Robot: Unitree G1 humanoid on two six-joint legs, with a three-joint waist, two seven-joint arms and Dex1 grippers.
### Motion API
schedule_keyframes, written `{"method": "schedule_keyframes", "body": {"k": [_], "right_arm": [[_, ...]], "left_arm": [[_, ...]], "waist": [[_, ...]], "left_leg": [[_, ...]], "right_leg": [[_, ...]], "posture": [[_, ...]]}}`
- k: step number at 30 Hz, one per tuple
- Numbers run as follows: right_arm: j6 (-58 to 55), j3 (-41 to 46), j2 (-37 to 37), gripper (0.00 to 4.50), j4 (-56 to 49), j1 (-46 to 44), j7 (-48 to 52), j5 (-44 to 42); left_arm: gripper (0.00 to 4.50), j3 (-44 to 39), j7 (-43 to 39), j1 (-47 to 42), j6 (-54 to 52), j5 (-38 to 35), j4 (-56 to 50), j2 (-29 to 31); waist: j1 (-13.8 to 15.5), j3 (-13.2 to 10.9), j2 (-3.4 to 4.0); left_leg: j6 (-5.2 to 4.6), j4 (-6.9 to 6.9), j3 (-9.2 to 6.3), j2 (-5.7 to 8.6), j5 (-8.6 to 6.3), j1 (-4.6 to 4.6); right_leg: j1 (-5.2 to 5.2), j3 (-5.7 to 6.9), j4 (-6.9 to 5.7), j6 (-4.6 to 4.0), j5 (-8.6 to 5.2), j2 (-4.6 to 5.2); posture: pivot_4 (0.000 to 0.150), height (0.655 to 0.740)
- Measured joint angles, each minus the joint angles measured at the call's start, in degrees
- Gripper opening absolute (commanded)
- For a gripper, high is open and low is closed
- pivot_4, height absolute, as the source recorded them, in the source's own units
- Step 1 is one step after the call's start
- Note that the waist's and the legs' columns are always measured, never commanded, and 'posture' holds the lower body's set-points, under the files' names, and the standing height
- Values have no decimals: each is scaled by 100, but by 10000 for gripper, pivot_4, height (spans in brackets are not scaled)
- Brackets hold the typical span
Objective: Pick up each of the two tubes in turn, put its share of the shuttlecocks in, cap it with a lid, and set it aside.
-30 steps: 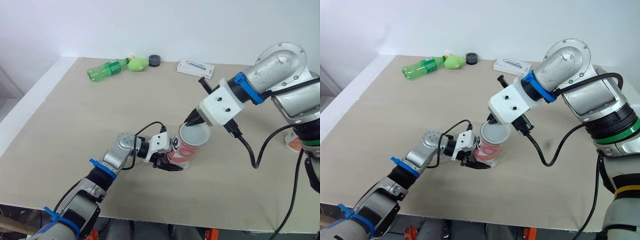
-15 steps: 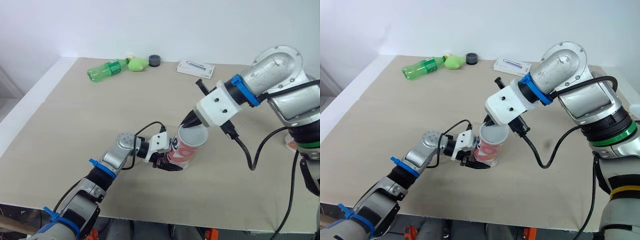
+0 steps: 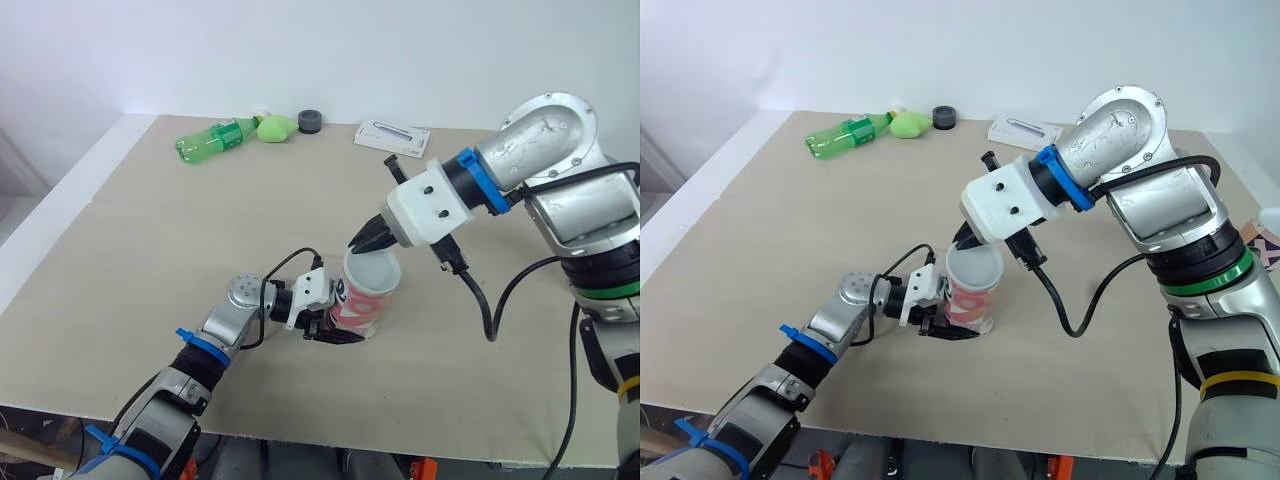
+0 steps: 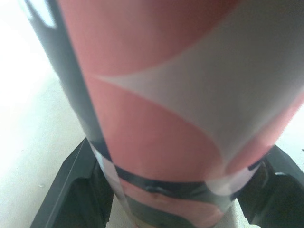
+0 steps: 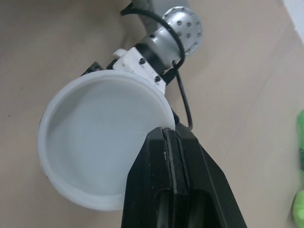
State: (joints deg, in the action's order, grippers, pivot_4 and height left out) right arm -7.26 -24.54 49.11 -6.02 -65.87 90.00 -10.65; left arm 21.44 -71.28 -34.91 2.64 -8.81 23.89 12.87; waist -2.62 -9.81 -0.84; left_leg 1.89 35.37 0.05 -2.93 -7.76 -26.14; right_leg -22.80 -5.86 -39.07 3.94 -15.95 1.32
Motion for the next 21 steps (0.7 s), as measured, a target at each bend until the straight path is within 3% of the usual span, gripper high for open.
{"method": "schedule_keyframes", "body": {"k": [21], "right_arm": [[146, 99, 38, 484, -177, 199, 2, 270]], "left_arm": [[28006, 22, -15, -13, -62, 1, -20, -2]], "waist": [[0, 0, 0]], "left_leg": [[0, -1, -1, 1, 0, 0]], "right_leg": [[2, 0, 0, 2, -2, 0]], "posture": [[1500, 7294]]}}
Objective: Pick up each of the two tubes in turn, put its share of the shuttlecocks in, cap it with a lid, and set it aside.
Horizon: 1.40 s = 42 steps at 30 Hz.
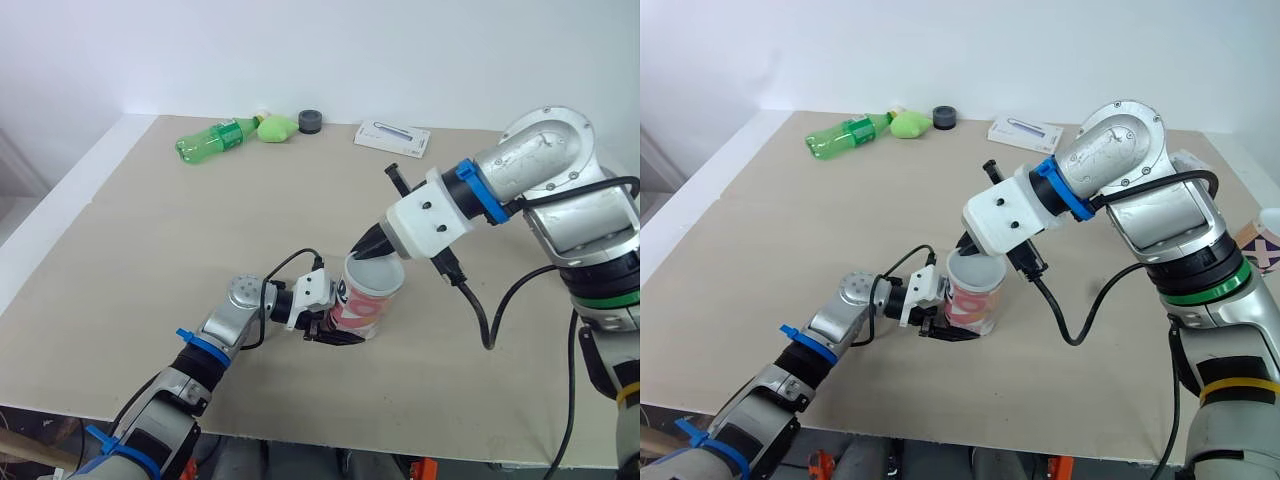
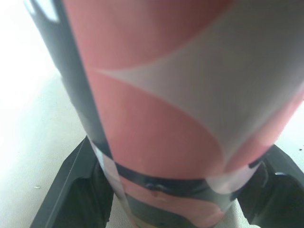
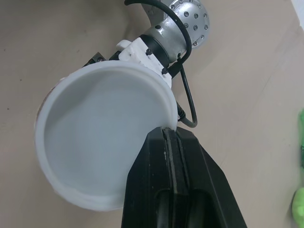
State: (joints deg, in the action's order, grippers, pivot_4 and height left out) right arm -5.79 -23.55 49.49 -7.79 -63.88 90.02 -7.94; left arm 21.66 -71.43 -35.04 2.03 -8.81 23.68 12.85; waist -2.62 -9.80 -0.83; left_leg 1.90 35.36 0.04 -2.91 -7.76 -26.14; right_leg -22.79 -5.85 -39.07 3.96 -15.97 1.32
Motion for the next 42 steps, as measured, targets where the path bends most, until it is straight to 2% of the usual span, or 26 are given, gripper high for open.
{"method": "schedule_keyframes", "body": {"k": [12, 17, 18, 20, 22, 28, 36, 37, 40, 41, 42], "right_arm": [[143, -54, 117, 484, 78, -37, 1, 5], [140, -111, 190, 16804, 144, -83, 12, 21], [135, -111, 206, 21514, 156, -90, 13, 22], [63, -115, 283, 26005, 199, -141, 14, -30], [1, -113, 276, 33616, 259, -193, 14, -64], [-205, -107, 240, 33616, 516, -366, 26, -257], [-1602, 32, 552, 33616, 250, -649, 28, -1963], [-1790, 32, 588, 31391, 176, -646, 28, -2121], [-2130, 78, 642, 20755, 92, -603, 29, -2219], [-2184, 106, 634, 16588, 101, -575, 29, -2218], [-2193, 107, 634, 9323, 119, -527, 29, -2214]], "left_arm": [[28006, 8, 1, -21, -60, 1, -9, 0], [28006, 5, -4, -28, -76, -1, -5, 3], [28006, 2, -8, -27, -76, -2, -5, 7], [28006, -7, -21, -26, -78, -4, -5, 21], [28006, -7, -21, -25, -80, -4, -5, 23], [28006, -14, -28, -22, -84, -11, -12, 23], [28006, -14, -35, -25, -80, -15, 0, 22], [28006, -15, -33, -26, -80, -15, 1, 21], [28006, -16, -30, -30, -80, -15, 14, 18], [28006, -16, -30, -32, -80, -15, 17, 18], [28006, -16, -33, -36, -80, -15, 24, 18]], "waist": [[0, 0, 0], [0, 0, 0], [0, 0, 0], [-2, 0, 0], [-3, 0, 1], [-4, 0, 2], [-6, 0, 2], [-4, 0, 2], [-6, 0, 1], [-6, 0, 1], [-6, 0, 1]], "left_leg": [[0, 0, 0, 0, 0, 0], [0, 0, 0, 0, 0, 0], [0, 0, 0, 0, 0, 0], [0, 0, 0, -1, 0, 2], [0, 0, 0, -1, 0, 3], [0, -1, 1, -1, 0, 0], [0, -4, 0, -2, -1, -1], [0, -4, -1, -2, 0, -1], [0, -1, 2, -2, 0, -1], [0, -1, 2, -2, 0, -1], [0, -1, 1, -2, 0, -1]], "right_leg": [[0, 0, 0, 0, 0, 0], [0, 0, 0, 0, 0, 0], [0, 0, 0, 0, 0, 0], [-1, 0, 0, -1, 0, 0], [-1, 0, 0, -1, 0, 0], [-4, -1, 0, -3, 1, 0], [-4, 0, 0, -9, -3, 1], [-4, 1, 0, -9, -3, 1], [-6, -1, 0, -19, -9, 2], [-6, 0, 0, -21, -10, 2], [-6, 1, 0, -18, -9, 2]], "posture": [[1500, 7294], [1500, 7294], [1500, 7294], [1500, 7294], [1500, 7294], [1500, 7294], [1500, 7294], [1500, 7294], [1500, 7294], [1500, 7294], [1500, 7294]]}}
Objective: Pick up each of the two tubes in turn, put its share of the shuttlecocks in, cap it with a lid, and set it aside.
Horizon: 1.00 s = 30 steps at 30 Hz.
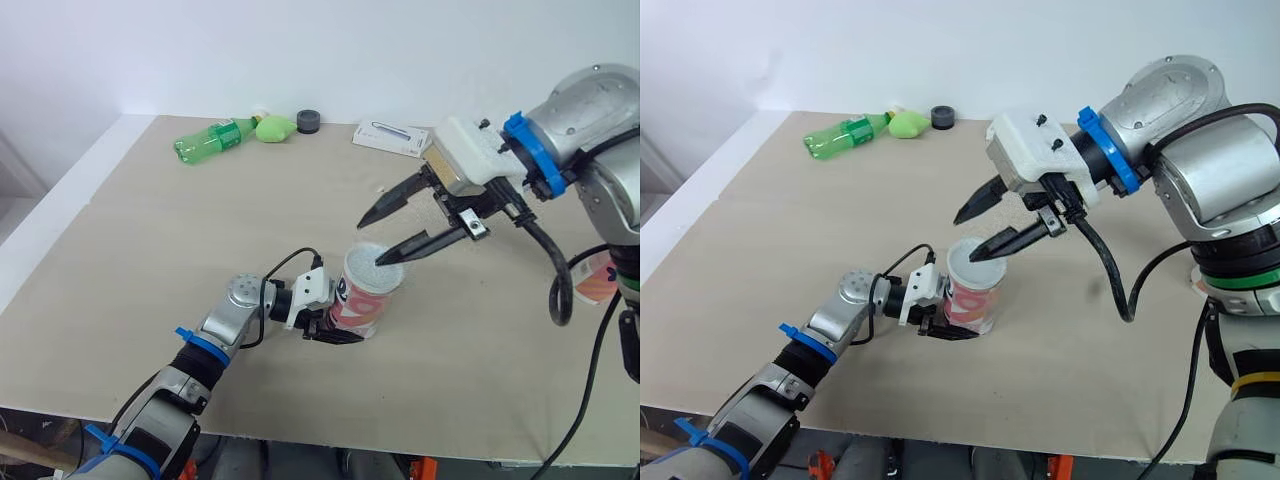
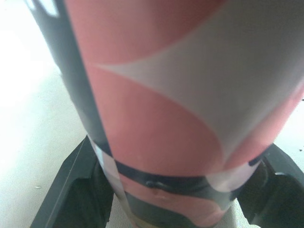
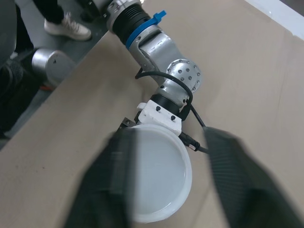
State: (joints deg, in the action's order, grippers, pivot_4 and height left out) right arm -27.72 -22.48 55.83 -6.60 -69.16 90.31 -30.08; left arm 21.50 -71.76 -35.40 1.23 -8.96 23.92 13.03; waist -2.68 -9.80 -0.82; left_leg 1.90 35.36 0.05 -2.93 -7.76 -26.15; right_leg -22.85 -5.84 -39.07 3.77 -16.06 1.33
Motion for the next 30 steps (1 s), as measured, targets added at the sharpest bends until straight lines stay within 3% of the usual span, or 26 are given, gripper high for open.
{"method": "schedule_keyframes", "body": {"k": [2, 3, 15, 30], "right_arm": [[17, 0, -11, 1219, 24, 60, 1, 17], [31, 0, -25, 509, 57, 84, 2, 37], [75, -238, -448, 509, 200, 65, 4, 528], [218, -463, -445, 509, 109, 131, 7, 793]], "left_arm": [[28006, 0, -4, -6, 0, 0, 6, 0], [28006, 0, -5, -15, 0, 0, 13, 0], [28006, 2, -3, -38, 0, -1, 30, 4], [28006, 1, 5, -44, 0, -1, 36, 2]], "waist": [[0, 0, 0], [0, 0, 0], [1, 0, 0], [1, 0, 0]], "left_leg": [[0, 0, 0, 0, 0, 0], [0, 0, 0, 0, 0, -1], [0, -1, 0, 0, 0, -4], [0, 0, 0, 0, 0, -6]], "right_leg": [[-1, 0, 0, 2, 0, 0], [-2, 0, 0, 6, 2, 0], [-5, 0, 0, 15, 9, -1], [-6, 0, 0, 16, 9, -1]], "posture": [[1500, 7294], [1500, 7294], [1500, 7294], [1500, 7294]]}}
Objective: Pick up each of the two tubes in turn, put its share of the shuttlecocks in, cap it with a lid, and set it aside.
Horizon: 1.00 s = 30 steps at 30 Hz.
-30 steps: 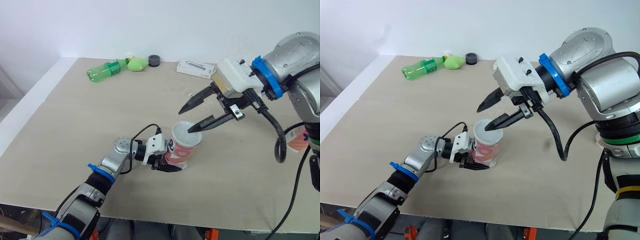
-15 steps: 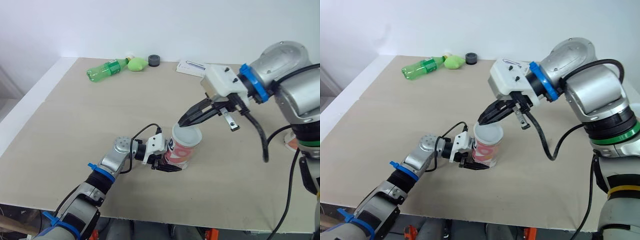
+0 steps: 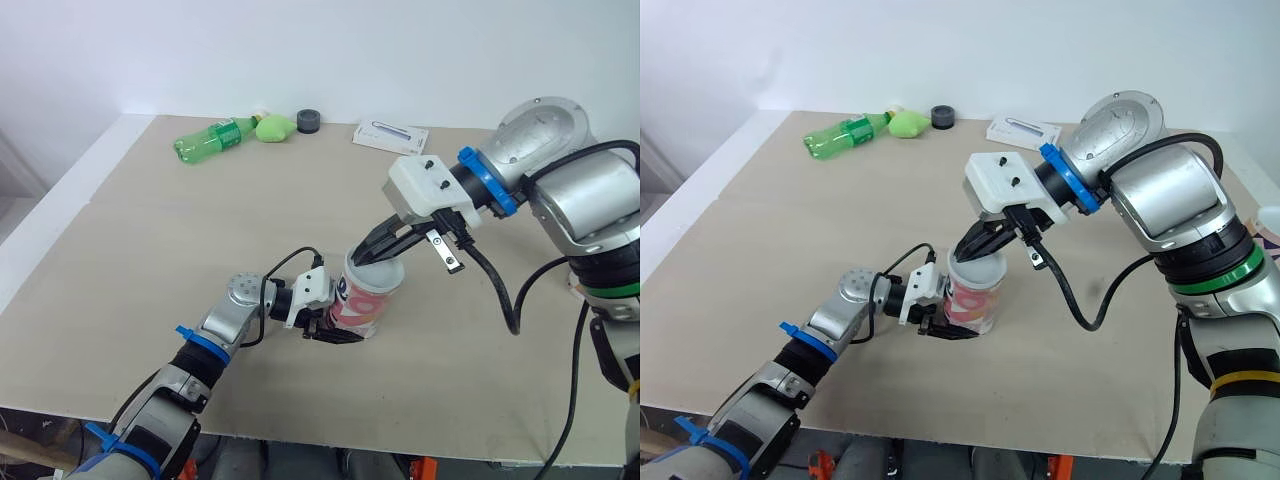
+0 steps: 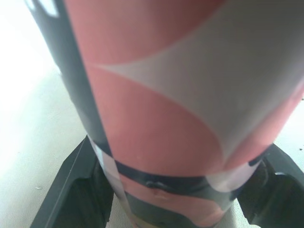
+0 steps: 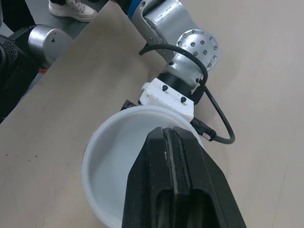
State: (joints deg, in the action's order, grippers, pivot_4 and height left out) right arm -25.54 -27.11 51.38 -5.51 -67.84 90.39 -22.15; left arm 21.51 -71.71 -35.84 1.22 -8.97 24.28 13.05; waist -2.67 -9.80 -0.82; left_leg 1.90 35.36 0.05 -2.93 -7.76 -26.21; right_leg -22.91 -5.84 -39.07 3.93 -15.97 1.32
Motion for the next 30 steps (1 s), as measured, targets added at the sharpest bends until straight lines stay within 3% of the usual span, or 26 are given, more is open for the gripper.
{"method": "schedule_keyframes", "body": {"k": [30], "right_arm": [[543, -331, -19, 509, 74, -15, 0, 449]], "left_arm": [[28006, -10, 18, 0, -10, -7, 80, 3]], "waist": [[-4, 6, -1]], "left_leg": [[0, 2, 0, -3, 1, 15]], "right_leg": [[2, 1, 0, 3, -3, -1]], "posture": [[1500, 7294]]}}
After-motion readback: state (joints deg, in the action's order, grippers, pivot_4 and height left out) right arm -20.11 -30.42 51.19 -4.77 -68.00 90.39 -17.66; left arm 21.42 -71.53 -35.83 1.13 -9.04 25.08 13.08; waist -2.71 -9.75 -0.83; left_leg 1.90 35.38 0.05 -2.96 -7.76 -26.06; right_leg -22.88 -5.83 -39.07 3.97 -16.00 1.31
